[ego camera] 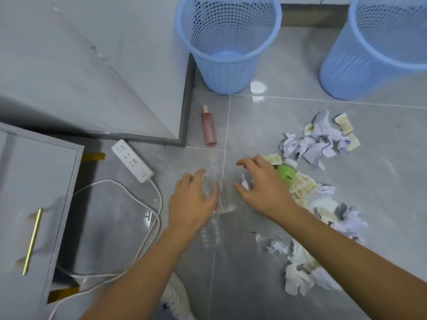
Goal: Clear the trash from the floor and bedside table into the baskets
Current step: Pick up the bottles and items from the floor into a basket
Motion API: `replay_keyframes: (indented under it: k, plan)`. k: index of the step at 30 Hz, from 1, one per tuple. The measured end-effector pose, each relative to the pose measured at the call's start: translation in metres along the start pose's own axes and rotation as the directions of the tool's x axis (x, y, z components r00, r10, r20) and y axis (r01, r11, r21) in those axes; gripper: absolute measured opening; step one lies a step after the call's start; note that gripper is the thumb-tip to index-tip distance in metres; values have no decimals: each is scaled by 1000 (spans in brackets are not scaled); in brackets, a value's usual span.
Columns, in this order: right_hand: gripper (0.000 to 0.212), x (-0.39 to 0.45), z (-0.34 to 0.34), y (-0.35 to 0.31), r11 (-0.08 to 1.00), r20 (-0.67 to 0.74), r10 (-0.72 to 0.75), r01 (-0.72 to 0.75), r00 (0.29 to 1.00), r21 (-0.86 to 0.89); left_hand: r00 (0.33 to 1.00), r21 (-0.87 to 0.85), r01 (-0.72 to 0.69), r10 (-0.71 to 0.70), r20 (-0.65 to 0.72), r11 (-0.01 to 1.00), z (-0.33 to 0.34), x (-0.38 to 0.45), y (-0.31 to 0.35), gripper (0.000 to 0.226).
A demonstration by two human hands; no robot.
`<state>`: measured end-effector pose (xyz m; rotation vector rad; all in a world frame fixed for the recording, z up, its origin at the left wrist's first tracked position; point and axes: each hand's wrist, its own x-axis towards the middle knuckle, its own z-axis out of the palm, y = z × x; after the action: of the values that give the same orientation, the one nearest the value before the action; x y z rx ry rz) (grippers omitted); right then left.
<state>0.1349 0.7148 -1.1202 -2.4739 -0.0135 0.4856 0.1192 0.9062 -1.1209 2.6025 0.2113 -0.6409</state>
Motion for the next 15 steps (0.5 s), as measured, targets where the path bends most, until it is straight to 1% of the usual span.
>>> replay_keyframes:
  k: [4,6,9,11,12,15]
  plan:
    - [55,23,27,3,999,41,13,-15,999,43,993,-23,120,-120,-18,993,22,14,-16,61]
    - [57,38,38,5,996,67,68,-72,995,57,981,-39,194,-194,-2,980,32,23,-24,66]
    - [63,47,59,5,984,210,169,-177,963,20,952,-95,302,-295,77,949,54,36,-34,67]
    - [64,44,79,6,970,317,220,-241,923,28,943,-146,326,-312,114,934,67,42,-38,69]
    - [61,42,87,8,964,335,236,-264,912,41,943,-173,325,-305,131,930,70,44,-40,70]
    - [56,37,92,8,959,299,247,-276,922,58,940,-235,335,-305,152,913,67,47,-40,65]
